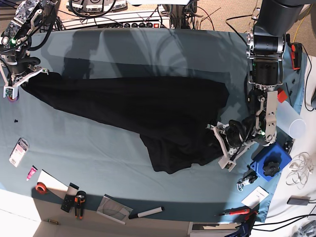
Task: Layout the t-shirt on the table in an organized manner, then fold the t-shirt properly
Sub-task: 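Lift the shirt with both grippers and stretch it apart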
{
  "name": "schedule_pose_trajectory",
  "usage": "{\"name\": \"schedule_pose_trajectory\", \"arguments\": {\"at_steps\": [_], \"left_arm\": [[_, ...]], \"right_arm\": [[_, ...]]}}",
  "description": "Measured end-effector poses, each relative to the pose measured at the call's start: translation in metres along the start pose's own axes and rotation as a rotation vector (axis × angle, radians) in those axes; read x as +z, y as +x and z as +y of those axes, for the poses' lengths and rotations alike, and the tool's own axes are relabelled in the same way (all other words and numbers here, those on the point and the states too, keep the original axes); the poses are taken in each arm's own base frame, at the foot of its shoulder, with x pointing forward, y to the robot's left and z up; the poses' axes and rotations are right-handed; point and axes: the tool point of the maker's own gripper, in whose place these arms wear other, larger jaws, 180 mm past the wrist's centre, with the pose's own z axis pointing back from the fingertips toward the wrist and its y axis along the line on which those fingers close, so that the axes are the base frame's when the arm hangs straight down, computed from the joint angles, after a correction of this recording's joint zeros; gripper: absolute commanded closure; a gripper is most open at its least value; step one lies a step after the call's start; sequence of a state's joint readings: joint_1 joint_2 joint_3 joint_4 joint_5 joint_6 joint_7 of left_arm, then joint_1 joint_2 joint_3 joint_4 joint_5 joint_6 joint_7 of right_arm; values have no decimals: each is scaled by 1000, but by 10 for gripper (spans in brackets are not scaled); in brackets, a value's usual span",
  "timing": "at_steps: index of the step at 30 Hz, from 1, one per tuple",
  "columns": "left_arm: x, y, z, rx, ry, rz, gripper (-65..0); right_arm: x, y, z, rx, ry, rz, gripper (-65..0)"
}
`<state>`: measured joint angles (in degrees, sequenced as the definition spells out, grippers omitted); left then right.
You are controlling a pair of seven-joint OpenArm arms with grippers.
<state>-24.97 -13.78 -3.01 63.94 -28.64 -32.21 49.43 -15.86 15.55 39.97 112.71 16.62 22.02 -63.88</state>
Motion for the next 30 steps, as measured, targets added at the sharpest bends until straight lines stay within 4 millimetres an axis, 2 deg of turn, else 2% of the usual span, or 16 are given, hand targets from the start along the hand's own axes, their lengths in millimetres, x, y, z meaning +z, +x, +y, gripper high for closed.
{"name": "schedule_pose_trajectory", "arguments": {"at_steps": [3, 4, 9, 12, 17, 22, 25, 27, 30], "left_arm": [[0, 0, -3, 15, -16, -10, -25], [0, 1, -4, 24, -26, -18, 0], [2, 4, -10, 40, -58, 8, 0], [6, 14, -7, 27, -39, 29, 0], [28, 77, -13, -11, -74, -126, 0], [56, 135, 0, -33, -38, -252, 0], [79, 160, 8, 1, -51, -296, 0], [98, 177, 3, -17, -115, -351, 0], [126, 185, -6, -64, -223, -383, 0]], "right_arm": [[0, 0, 0, 0, 0, 0, 0], [0, 0, 0, 0, 0, 0, 0], [0, 0, 0, 0, 0, 0, 0], [0, 0, 0, 0, 0, 0, 0], [0, 0, 0, 0, 0, 0, 0], [0, 9, 0, 0, 0, -48, 0], [1, 20, 0, 0, 1, -109, 0], [0, 28, 6, 3, 15, -135, 0], [-4, 45, 23, 15, 53, -171, 0]]}}
